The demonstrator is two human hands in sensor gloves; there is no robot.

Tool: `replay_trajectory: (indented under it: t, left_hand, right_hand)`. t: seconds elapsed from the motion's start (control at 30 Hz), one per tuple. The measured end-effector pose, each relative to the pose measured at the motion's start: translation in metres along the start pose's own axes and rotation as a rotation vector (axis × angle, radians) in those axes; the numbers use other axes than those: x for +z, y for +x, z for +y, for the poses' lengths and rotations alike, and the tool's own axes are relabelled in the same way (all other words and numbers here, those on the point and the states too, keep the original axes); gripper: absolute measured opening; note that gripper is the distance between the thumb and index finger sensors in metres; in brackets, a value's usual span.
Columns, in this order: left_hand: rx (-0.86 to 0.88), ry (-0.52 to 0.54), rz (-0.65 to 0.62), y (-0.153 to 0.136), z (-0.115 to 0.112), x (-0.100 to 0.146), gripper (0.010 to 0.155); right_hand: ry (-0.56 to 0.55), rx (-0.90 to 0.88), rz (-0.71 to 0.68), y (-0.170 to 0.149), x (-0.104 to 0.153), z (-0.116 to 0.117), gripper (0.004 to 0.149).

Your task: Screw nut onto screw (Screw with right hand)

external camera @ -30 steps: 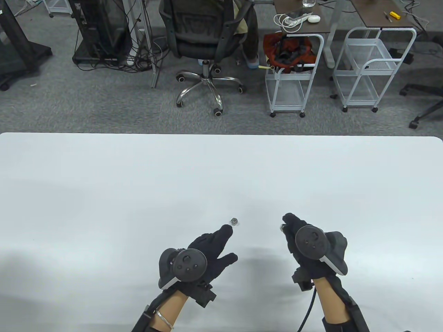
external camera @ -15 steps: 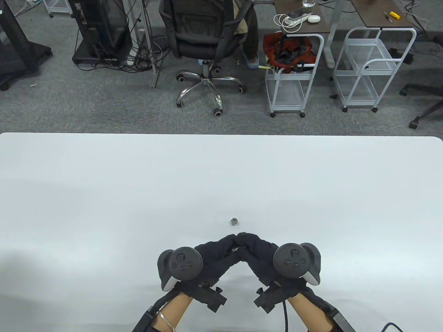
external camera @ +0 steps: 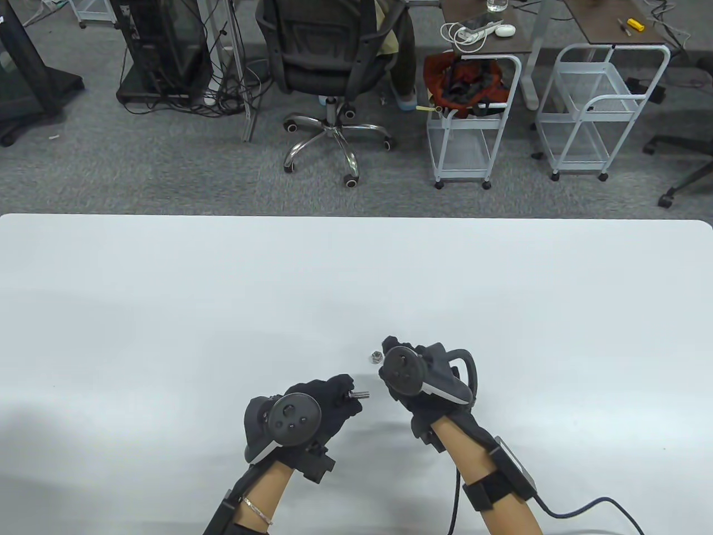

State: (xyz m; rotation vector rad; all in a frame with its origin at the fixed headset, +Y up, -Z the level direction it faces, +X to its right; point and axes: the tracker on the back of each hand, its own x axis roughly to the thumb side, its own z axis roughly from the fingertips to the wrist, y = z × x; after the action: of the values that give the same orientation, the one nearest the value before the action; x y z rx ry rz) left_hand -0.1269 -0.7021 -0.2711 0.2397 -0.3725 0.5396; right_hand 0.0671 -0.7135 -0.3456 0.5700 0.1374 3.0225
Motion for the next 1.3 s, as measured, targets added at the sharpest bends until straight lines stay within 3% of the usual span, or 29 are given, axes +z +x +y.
replay_trajectory:
  t: [0.1, 0.4, 0.7, 0.93, 1.07, 1.3]
  left_hand:
    - [-0.017, -0.02, 0.015, -0.007, 0.0, 0.001, 0.049]
    - [0.009, -0.099, 0.028, -0.018, -0.005, -0.001, 0.049]
    - [0.024, -0.14, 0.015, -0.02, -0.008, -0.004, 0.049]
    - [0.032, -0.13, 0.009, -0.019, -0.008, -0.004, 0.049]
    - [0.039, -0.131, -0.005, -0.016, -0.008, -0.003, 0.049]
    - [0.084, -0.077, 0.0, -0.012, -0.012, -0.002, 0.05]
  right_hand:
    - [0.135, 0.053, 0.025, 0.006, -0.027, 0.014, 0.063]
    - [0.292, 0.115, 0.085, 0.019, -0.069, 0.038, 0.057]
    - [0.21, 0.323, 0.065, 0.033, -0.081, 0.043, 0.05]
    - [0.172, 0.376, 0.034, 0.035, -0.078, 0.044, 0.046]
    - [0.142, 0.2, 0.016, 0.02, -0.065, 0.033, 0.046]
    - [-0.059, -0.179, -0.076, -0.003, -0.007, -0.008, 0.048]
